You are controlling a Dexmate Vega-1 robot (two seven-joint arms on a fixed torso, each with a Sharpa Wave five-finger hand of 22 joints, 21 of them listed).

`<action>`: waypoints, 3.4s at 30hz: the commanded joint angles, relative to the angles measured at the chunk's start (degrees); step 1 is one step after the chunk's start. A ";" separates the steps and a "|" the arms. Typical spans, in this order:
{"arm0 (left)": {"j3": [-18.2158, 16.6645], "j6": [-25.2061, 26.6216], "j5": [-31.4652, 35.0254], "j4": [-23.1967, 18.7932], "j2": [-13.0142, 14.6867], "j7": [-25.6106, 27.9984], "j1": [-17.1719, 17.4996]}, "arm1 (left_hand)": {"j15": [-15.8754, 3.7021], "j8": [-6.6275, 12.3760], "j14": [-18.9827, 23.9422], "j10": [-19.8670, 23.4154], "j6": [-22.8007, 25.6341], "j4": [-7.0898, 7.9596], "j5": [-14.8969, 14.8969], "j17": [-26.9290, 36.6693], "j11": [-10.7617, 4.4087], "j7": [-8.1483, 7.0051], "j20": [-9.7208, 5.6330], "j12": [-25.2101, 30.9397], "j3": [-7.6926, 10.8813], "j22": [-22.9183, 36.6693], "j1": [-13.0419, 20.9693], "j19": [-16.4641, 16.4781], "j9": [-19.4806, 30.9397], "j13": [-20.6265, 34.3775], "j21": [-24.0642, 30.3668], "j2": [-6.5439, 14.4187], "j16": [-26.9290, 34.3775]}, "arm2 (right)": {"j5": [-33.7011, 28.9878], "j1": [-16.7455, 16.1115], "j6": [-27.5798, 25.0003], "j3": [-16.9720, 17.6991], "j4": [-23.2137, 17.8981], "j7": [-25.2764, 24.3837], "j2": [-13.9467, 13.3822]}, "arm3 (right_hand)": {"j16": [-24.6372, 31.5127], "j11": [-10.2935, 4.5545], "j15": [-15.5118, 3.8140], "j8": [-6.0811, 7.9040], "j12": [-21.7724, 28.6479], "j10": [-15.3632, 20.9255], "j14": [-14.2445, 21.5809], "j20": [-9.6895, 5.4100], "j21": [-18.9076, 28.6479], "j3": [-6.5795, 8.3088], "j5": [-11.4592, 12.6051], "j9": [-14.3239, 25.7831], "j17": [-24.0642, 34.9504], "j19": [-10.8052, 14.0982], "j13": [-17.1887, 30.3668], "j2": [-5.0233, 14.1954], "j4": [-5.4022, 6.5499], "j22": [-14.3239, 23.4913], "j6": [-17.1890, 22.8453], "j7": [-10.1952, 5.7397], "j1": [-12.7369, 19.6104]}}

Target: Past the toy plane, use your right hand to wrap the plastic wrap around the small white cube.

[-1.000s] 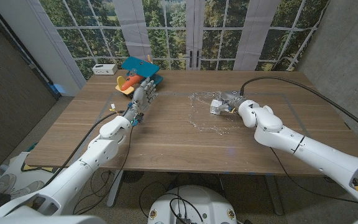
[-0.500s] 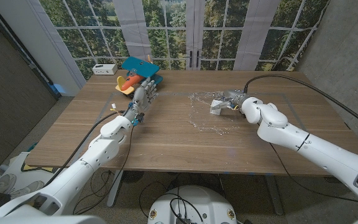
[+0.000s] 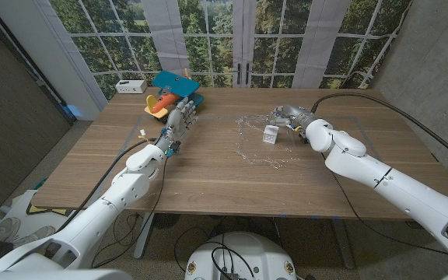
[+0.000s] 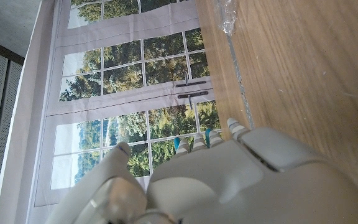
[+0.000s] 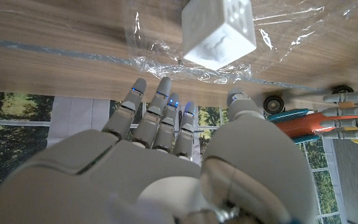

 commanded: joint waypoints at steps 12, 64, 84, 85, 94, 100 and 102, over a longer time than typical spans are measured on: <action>-0.13 -0.26 -0.11 0.61 -0.28 -0.08 -0.12 | -0.04 0.17 -9.88 -9.59 -6.57 0.02 0.11 0.15 0.21 -0.25 0.28 -0.17 -0.38 0.22 0.22 0.33 0.10 0.16 -0.09 0.71 0.14 | -0.53 6.08 -6.31 -4.58 9.17 -10.45 6.29 | 2.07 -0.72 -5.01 1.11 1.95 4.51 1.41 -1.86 1.02 0.68 -0.97 0.32 1.32 1.76 0.93 3.26 -2.19 0.14 4.98 -1.03 5.00; 0.29 1.26 0.70 0.91 -0.36 1.36 -1.29 | -0.02 0.06 -10.13 -9.80 -6.84 -0.02 0.11 0.15 0.17 -0.24 0.28 -0.25 -0.59 0.22 0.23 0.04 0.10 0.17 -0.22 0.61 0.02 | -12.07 16.83 -13.22 -20.29 24.39 -5.26 8.21 | 4.75 -1.51 -6.79 5.06 8.98 18.77 9.02 -2.68 2.10 -0.97 -3.36 0.81 1.04 3.35 3.40 1.89 -4.29 0.04 21.41 -2.18 12.38; 0.54 1.32 0.68 1.34 -0.32 0.26 -1.80 | -0.03 0.00 -10.42 -9.97 -7.13 0.01 0.12 0.16 0.17 -0.36 0.24 -0.29 -0.67 0.23 0.20 -0.12 0.10 0.17 -0.27 0.64 -0.02 | -6.19 6.19 -6.22 -9.08 11.74 -15.09 3.62 | 9.18 -0.39 -8.74 11.46 16.84 29.53 16.71 -4.30 2.60 -0.86 -4.32 3.50 5.16 4.07 7.25 5.34 -2.39 0.05 32.65 -0.47 15.73; 0.54 1.31 0.68 1.35 -0.33 0.24 -1.81 | -0.05 0.00 -10.43 -9.97 -7.15 0.01 0.12 0.16 0.17 -0.37 0.25 -0.29 -0.67 0.23 0.20 -0.13 0.10 0.17 -0.27 0.65 -0.02 | -6.21 6.13 -6.15 -8.99 11.73 -15.10 3.64 | 9.21 -0.32 -8.69 11.57 16.95 29.59 16.75 -4.30 2.61 -0.84 -4.35 3.57 5.26 4.08 7.36 5.37 -2.40 0.05 32.75 -0.39 15.83; 0.95 1.12 0.86 1.77 -0.46 -0.72 -2.28 | -0.02 0.03 -10.45 -9.96 -7.14 0.02 0.13 0.15 0.13 -0.39 0.27 -0.27 -0.67 0.23 0.21 -0.10 0.10 0.17 -0.25 0.68 -0.01 | -7.25 1.73 -5.17 -7.13 3.83 -13.81 -1.33 | 8.92 0.00 -8.74 11.85 17.36 29.11 16.49 -4.71 2.50 -0.81 -4.61 3.98 5.54 3.68 8.02 5.33 -2.42 0.05 32.37 -0.56 16.19; 1.31 0.97 0.82 2.54 -0.87 -1.69 -2.91 | -0.07 0.04 -10.46 -9.97 -7.14 0.02 0.13 0.15 0.02 -0.38 0.27 -0.27 -0.68 0.23 0.21 -0.07 0.10 0.17 -0.24 0.71 0.01 | -11.37 0.38 -5.36 -8.03 -0.10 -10.99 -4.22 | 8.29 -0.27 -8.83 11.87 17.45 28.29 15.52 -4.83 2.44 -0.74 -4.76 3.94 5.63 3.41 8.48 5.23 -2.56 0.06 32.15 -0.81 16.64; 1.47 0.99 0.94 2.72 -0.91 -1.91 -3.14 | -0.05 0.06 -10.47 -9.95 -7.10 0.02 0.13 0.15 0.01 -0.44 0.26 -0.26 -0.68 0.23 0.22 -0.07 0.10 0.17 -0.24 0.72 0.01 | -13.67 0.52 -5.64 -8.95 -1.02 -9.17 -5.01 | 8.09 -0.31 -9.08 11.94 17.50 27.97 15.19 -4.83 2.44 -0.76 -4.84 3.88 5.72 3.37 8.67 4.93 -2.81 0.06 32.30 -1.06 17.02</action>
